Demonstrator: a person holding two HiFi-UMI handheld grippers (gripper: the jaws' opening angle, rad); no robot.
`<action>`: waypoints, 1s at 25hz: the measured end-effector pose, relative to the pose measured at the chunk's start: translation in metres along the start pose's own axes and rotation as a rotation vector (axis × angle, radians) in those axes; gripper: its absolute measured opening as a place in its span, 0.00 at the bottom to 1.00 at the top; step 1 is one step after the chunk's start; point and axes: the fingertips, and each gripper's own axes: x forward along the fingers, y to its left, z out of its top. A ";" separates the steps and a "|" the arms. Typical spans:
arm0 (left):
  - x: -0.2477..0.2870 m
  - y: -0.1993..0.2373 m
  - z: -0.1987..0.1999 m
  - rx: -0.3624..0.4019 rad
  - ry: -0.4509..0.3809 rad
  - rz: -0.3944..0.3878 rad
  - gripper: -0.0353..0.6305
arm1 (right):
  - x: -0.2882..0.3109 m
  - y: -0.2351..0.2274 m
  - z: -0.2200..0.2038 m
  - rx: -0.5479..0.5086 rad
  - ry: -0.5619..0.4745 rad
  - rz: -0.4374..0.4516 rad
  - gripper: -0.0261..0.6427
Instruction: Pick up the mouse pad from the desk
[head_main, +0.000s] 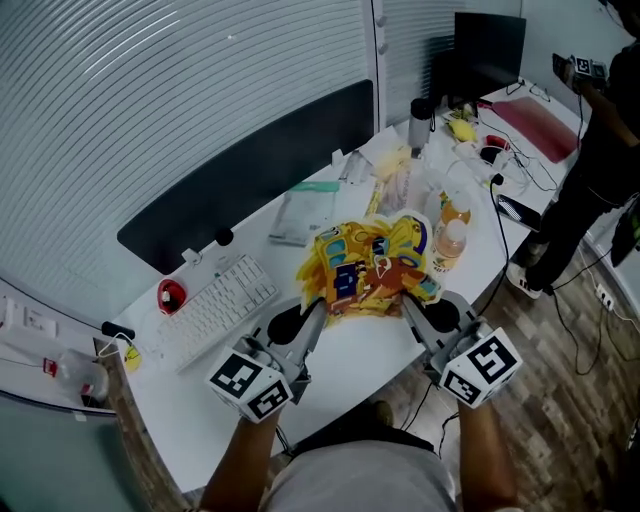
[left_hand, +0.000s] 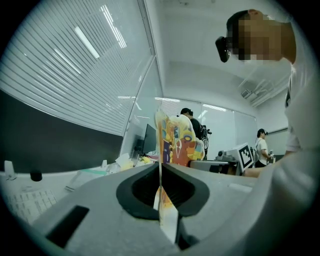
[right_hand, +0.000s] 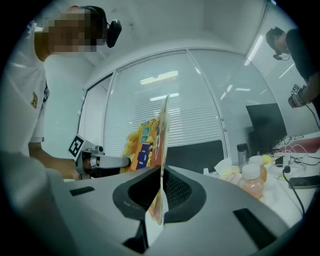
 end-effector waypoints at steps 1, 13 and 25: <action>0.000 0.000 0.000 0.001 -0.002 0.001 0.09 | 0.000 0.000 0.000 -0.003 0.001 -0.003 0.07; 0.001 -0.001 0.004 0.020 -0.016 -0.020 0.09 | 0.000 0.000 0.005 -0.025 0.003 -0.043 0.07; 0.001 -0.001 0.003 0.026 -0.009 -0.018 0.09 | 0.000 0.001 0.003 -0.037 0.015 -0.047 0.07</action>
